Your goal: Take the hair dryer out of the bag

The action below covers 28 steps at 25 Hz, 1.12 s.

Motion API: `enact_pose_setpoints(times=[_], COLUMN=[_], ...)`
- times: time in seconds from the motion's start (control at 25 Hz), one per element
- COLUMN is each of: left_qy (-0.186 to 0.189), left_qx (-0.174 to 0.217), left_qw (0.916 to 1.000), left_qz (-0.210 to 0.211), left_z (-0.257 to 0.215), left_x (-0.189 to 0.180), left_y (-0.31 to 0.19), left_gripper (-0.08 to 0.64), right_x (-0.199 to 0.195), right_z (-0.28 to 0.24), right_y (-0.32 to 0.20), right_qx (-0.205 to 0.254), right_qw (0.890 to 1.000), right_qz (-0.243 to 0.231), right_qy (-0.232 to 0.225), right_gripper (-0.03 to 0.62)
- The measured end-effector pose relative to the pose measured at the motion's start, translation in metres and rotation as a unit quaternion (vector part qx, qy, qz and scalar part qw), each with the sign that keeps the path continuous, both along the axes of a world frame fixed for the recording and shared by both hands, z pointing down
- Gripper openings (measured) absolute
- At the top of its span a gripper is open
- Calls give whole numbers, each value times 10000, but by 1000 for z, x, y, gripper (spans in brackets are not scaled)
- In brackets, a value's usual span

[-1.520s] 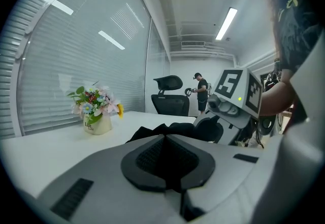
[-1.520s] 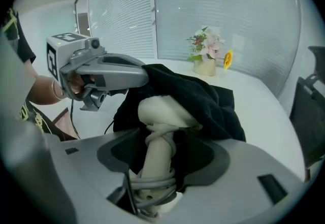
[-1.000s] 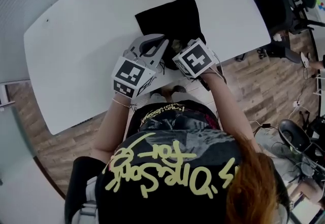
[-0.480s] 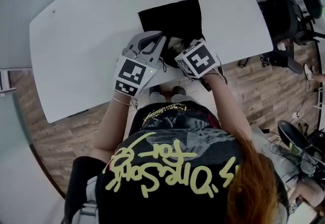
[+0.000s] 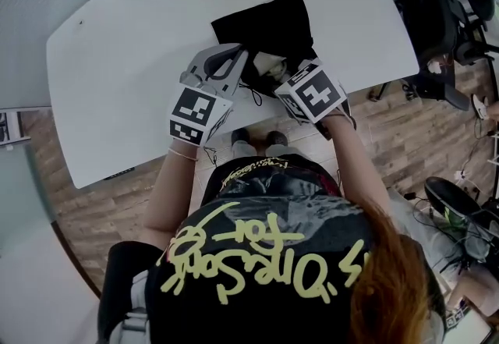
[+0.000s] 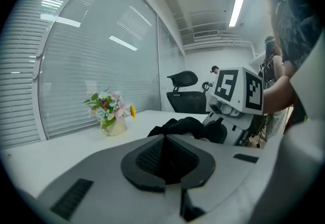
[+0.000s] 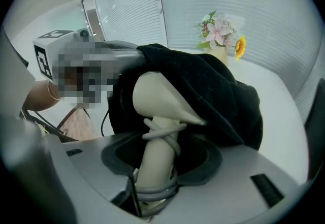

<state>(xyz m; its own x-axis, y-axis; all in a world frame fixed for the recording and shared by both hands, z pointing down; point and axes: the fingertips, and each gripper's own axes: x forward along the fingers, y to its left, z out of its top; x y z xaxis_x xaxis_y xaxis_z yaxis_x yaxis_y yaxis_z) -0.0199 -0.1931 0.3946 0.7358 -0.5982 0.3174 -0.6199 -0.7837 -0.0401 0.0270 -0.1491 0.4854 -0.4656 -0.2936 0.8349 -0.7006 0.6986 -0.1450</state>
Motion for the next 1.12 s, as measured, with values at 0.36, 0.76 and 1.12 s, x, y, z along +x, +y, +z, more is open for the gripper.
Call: enact_pose_setpoints(times=[0.36, 0.76, 1.12], left_qy=[-1, -166, -196], left_qx=[-124, -55, -40], left_qw=[9997, 9995, 9993], left_qz=[-209, -268, -317], left_z=[3, 4, 3], left_x=[0, 6, 8], left_y=[-10, -16, -21], left_gripper=[8, 11, 11], right_x=[12, 20, 23], right_z=[-8, -12, -23], right_y=[4, 5, 9], right_qx=[118, 268, 370], right_qw=[9997, 9985, 9960], right_qz=[-194, -333, -511], right_qy=[-132, -339, -630], right_gripper=[198, 198, 198])
